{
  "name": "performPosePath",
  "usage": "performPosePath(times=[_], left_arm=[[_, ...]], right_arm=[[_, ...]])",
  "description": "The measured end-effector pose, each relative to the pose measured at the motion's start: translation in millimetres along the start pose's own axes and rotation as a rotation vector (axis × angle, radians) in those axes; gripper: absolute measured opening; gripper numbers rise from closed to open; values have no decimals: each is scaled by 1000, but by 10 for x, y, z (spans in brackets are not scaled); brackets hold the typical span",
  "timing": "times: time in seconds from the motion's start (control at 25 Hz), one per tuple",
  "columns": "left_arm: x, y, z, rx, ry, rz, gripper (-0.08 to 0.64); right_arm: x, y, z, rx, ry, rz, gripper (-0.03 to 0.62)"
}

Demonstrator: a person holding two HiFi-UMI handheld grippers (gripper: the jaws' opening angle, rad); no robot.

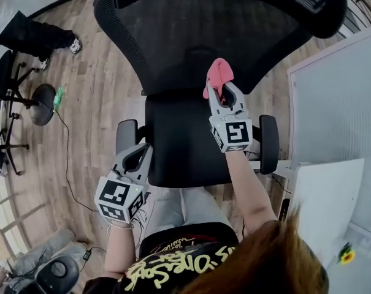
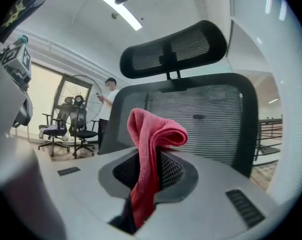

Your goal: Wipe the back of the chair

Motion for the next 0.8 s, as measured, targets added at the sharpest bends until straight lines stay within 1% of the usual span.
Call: performPosePath(times=[0.12,0.2,0.32,0.44,0.6,0.72,0.8], left_arm=[[-15,-95,119,-30,-13,-14,-6],[-14,-143,178,-49,-23,-26,-6],[8,-208,257,-69,-41,-37,-6],[2,-255,285,-74,-53,-44,-6],[-57,-296,304,-78,-42,-54,-6],[-21,-346,294,-81,-42,-60,-6],[0,-352,274,-77,-44,-59,-6]], right_arm=[[-216,276,513,-141,-8,-55,61],[-387,444,779,-228,-25,-98,61],[-643,591,1089,-311,-58,-157,61],[-879,624,1273,-351,-71,-208,61],[-1190,688,1372,-400,-102,-273,61],[-1360,619,1405,-401,-84,-324,61],[-1468,559,1384,-386,-67,-355,60]])
Point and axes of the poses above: the fingertips, and each gripper's own axes: y backward along the fingers, z to its right, x out of its top, the point moved 4 cm from there along y, backward along the fingers, and after that the axes turned 2 degrees about -x, right-handed, at the moved point
